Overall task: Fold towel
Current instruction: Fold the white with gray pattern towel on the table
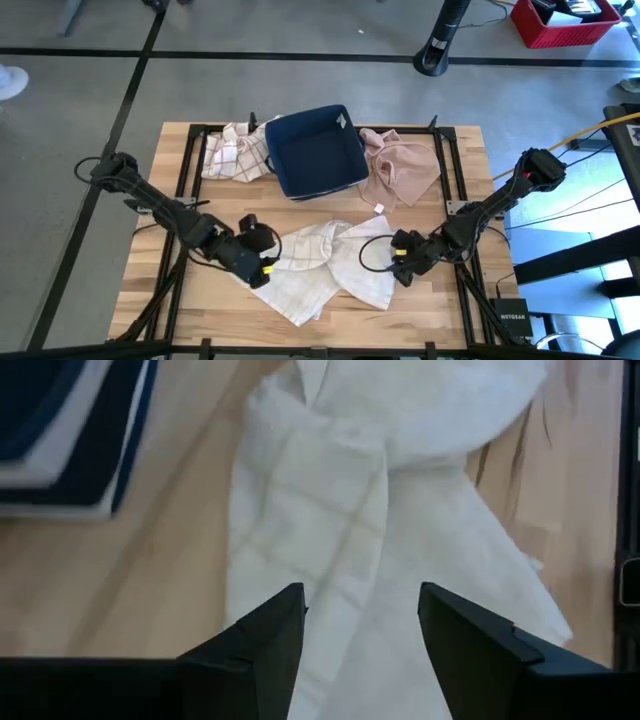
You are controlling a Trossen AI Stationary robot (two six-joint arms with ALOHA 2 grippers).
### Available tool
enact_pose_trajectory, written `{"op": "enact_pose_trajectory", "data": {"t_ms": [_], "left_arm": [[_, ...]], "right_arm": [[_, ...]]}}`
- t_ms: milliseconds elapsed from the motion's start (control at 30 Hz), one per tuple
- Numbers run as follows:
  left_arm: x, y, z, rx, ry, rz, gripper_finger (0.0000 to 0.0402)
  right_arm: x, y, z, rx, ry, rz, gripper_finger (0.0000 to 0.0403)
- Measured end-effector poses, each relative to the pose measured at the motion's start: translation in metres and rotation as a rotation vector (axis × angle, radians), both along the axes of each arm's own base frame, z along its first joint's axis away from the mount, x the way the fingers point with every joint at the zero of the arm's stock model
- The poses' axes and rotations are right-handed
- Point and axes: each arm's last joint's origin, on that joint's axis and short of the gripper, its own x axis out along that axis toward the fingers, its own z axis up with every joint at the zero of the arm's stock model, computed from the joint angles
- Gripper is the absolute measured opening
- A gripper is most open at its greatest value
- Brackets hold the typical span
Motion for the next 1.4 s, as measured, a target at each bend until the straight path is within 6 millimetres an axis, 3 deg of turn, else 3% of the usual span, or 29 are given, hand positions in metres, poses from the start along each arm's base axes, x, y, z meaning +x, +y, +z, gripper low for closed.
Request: {"op": "enact_pose_trajectory", "data": {"t_ms": [267,367,533,700,833,1000,1200,1400], "left_arm": [[0.032,0.012,-0.007,0.116,-0.062,-0.086,0.0187],[0.045,0.015,-0.015,0.153,-0.073,-0.114,0.0182],[0.063,0.023,-0.022,0.204,-0.101,-0.159,0.0174],[0.08,0.036,-0.01,0.214,-0.238,-0.18,0.0171],[0.091,0.048,0.004,0.172,-0.358,-0.221,0.0171],[0.102,0.067,0.002,0.162,-0.38,-0.229,0.0171],[0.126,0.082,-0.032,0.125,-0.337,-0.261,0.0171],[0.151,0.086,-0.078,0.066,-0.312,-0.35,0.0171]], "right_arm": [[0.011,0.001,0.009,-0.156,-0.216,0.004,0.016],[0.015,0.002,0.01,-0.216,-0.279,0.026,0.0119],[0.023,0.006,0.013,-0.326,-0.385,0.097,0.0016],[0.038,0.011,0.025,-0.477,-0.536,0.229,0.0026],[0.058,0.011,0.034,-0.565,-0.615,0.296,0.001],[0.08,0.017,0.026,-0.574,-0.614,0.468,0.0013],[0.093,0.028,0.003,-0.551,-0.552,0.615,0.0005],[0.1,0.035,0.01,-0.518,-0.584,0.64,0.0008]]}}
